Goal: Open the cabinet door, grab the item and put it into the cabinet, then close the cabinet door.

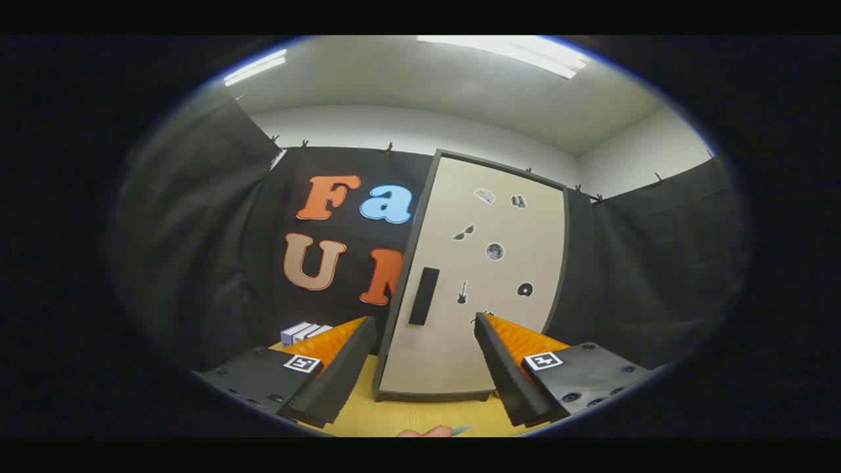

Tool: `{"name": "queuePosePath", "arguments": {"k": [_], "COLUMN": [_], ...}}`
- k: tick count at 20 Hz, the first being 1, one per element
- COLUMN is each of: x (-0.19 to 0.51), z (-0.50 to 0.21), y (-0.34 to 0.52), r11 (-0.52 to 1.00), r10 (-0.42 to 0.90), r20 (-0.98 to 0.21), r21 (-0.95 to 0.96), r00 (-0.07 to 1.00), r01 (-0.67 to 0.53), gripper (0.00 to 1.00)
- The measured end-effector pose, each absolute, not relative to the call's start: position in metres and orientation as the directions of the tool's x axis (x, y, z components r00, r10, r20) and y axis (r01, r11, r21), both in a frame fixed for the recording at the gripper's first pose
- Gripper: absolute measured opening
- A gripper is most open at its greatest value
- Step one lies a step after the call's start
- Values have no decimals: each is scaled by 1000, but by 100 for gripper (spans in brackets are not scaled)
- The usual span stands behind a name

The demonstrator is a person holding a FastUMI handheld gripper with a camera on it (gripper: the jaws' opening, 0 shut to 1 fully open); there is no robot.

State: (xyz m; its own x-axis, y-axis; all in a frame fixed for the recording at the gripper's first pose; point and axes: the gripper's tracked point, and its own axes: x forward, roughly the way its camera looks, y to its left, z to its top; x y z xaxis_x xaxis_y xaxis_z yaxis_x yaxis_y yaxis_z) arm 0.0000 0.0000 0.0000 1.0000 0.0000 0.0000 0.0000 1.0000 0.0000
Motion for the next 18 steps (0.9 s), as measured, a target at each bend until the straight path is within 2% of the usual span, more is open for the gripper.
{"name": "queuePosePath", "arguments": {"k": [18], "x": [13], "z": [-10], "y": [7], "r11": [1000], "r10": [12], "r20": [-17], "r21": [15], "r00": [1000], "r01": [-12], "gripper": [97]}}
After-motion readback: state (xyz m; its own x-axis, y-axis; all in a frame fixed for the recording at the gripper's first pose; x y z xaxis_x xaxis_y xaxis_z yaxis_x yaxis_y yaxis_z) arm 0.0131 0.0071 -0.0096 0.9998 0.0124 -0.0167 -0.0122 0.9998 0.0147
